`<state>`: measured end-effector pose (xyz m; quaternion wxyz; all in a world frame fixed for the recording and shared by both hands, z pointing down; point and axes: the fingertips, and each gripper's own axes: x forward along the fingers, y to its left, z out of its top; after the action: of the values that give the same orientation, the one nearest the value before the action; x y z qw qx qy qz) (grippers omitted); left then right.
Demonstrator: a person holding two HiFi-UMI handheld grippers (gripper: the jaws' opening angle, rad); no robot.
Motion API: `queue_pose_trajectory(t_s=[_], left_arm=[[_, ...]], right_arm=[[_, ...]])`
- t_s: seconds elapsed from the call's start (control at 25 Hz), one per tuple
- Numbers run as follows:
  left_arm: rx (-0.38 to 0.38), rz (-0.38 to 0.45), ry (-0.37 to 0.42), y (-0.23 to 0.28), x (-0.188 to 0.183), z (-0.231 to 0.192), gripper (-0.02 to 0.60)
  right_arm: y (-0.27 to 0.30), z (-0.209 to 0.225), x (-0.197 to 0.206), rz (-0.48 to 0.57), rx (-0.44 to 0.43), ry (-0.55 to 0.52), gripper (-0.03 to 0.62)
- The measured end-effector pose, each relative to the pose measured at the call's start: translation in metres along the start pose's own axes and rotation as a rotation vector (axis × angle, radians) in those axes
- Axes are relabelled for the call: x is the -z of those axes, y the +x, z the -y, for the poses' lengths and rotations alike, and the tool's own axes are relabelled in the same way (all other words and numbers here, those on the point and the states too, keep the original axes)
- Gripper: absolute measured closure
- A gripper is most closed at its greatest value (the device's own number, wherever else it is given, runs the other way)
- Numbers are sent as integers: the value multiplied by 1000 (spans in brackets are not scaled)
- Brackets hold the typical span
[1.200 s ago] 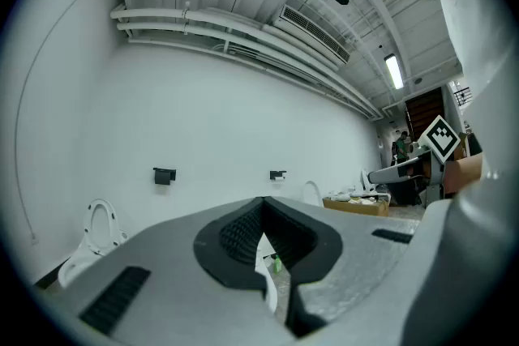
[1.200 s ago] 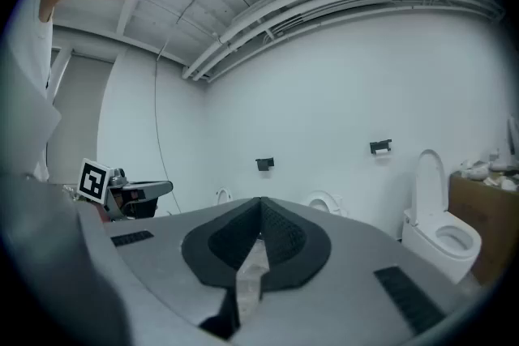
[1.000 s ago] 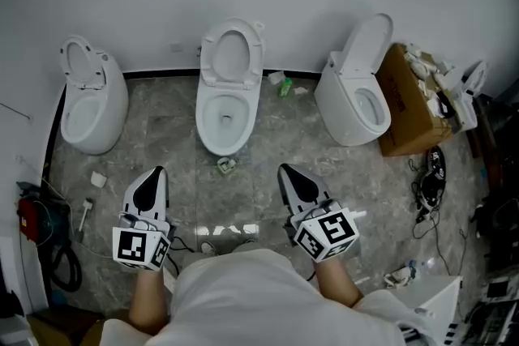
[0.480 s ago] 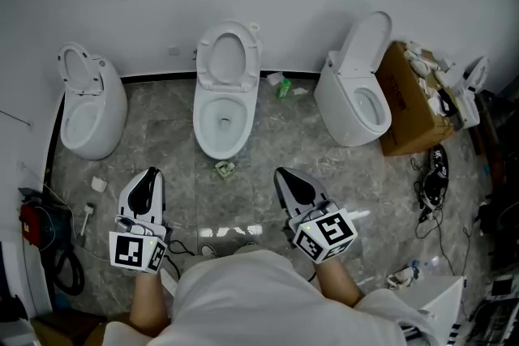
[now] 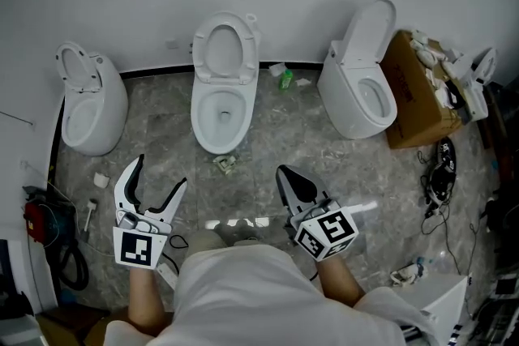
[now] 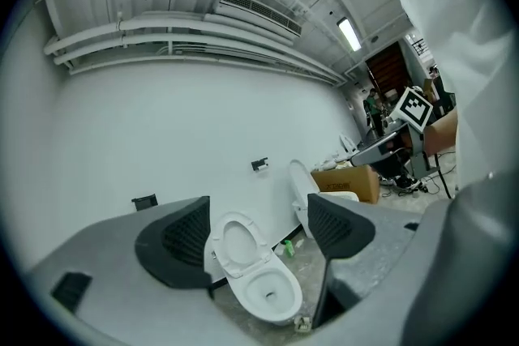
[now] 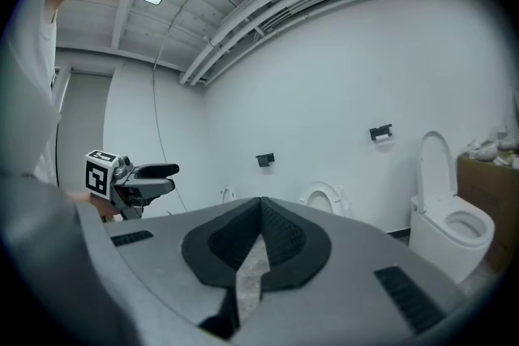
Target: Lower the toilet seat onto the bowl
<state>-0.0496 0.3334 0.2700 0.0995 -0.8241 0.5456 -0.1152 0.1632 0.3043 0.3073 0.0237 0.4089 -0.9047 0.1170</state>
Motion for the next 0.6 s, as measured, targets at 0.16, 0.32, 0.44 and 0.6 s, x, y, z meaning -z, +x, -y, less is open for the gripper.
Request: queue_pose_trajectory(t_s=[0.16, 0.32, 0.44, 0.6], left_arm=[[0, -39, -5, 14, 14, -8, 202], [30, -56, 8, 51, 39, -27, 199], [76, -88, 31, 97, 68, -42, 199], [114, -89, 9, 166, 90, -84, 199]], right_arm=[[13, 12, 10, -21, 8, 30, 595], [45, 25, 12, -44, 26, 28, 597], [74, 40, 17, -74, 57, 27, 596], [144, 60, 17, -129, 89, 29, 596]])
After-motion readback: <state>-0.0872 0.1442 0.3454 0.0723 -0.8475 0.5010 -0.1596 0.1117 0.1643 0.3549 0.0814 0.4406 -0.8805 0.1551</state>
